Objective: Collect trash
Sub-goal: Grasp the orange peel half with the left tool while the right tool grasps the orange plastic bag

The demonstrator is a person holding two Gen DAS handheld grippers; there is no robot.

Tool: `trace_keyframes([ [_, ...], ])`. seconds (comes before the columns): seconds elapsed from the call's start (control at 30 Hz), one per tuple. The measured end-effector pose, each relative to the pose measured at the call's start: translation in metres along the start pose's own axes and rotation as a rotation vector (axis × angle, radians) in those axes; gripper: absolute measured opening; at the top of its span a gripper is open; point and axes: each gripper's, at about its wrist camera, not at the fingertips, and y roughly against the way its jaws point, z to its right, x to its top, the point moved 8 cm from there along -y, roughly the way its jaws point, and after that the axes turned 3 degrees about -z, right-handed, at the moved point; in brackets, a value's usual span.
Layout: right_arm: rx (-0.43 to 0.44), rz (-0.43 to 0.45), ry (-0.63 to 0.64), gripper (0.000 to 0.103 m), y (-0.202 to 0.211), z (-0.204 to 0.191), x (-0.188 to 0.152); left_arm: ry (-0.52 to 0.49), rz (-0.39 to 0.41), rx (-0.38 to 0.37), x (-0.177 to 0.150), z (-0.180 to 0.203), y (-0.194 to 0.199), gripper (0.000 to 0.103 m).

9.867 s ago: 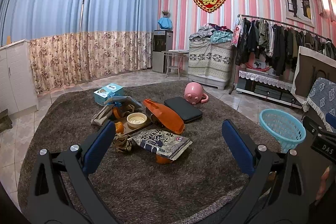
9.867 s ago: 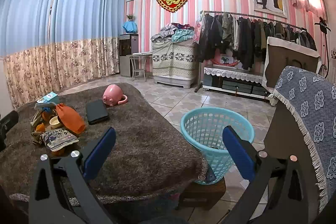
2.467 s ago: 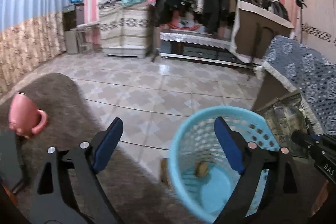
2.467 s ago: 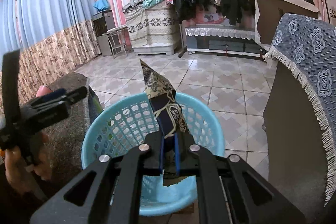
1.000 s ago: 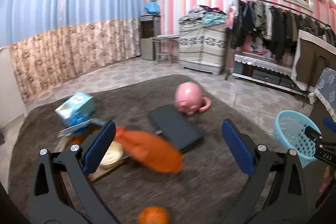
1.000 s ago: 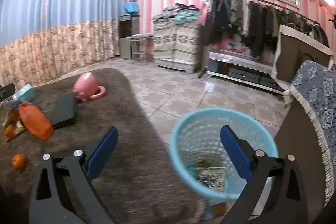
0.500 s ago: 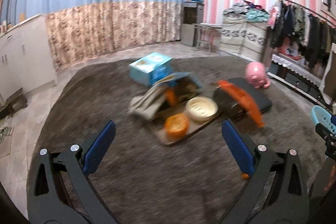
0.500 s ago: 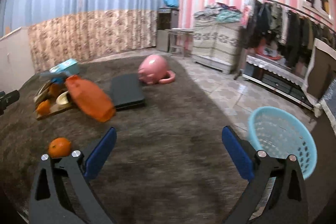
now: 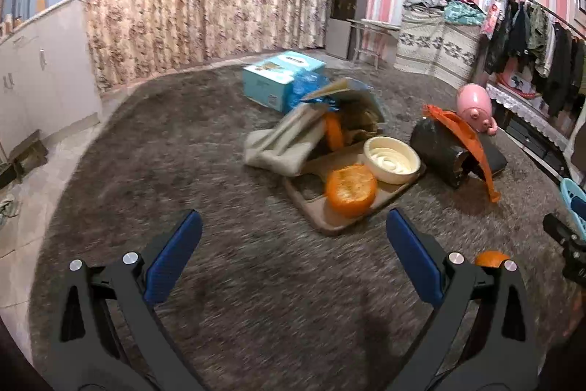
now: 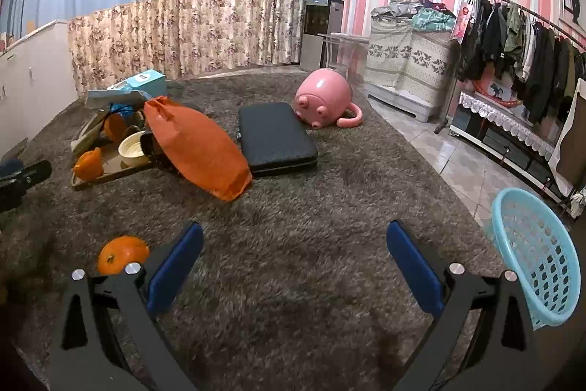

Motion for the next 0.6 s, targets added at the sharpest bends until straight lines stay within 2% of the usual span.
trace_keyframes([
  [0.1,-0.015,-0.004,0.01,0.098,-0.004,0.001,0.003,-0.008,-0.017,-0.036,0.007,0.014,-0.015,0.091],
  [0.17,-0.018,-0.006,0.01,0.098,-0.008,0.003,0.006,-0.021,-0.051,-0.053,0.009,0.023,-0.029,0.082],
  [0.23,-0.017,-0.009,0.01,0.098,-0.01,0.004,0.007,-0.032,-0.09,-0.072,0.008,0.03,-0.04,0.069],
  [0.3,-0.017,-0.013,0.012,0.098,-0.015,0.003,0.008,-0.044,-0.129,-0.082,0.006,0.034,-0.052,0.063],
  [0.37,-0.013,-0.017,0.018,0.098,-0.021,-0.001,0.011,-0.051,-0.127,-0.07,0.007,0.036,-0.055,0.057],
  [0.4,-0.01,-0.018,0.02,0.098,-0.023,-0.002,0.013,-0.05,-0.128,-0.091,0.007,0.038,-0.055,0.043],
  [0.43,-0.003,-0.021,0.026,0.098,-0.026,-0.005,0.015,-0.051,-0.136,-0.108,0.006,0.039,-0.056,0.037],
  [0.6,0.021,-0.045,0.065,0.098,-0.04,-0.022,0.023,-0.064,-0.111,-0.091,0.008,0.04,-0.05,0.031],
])
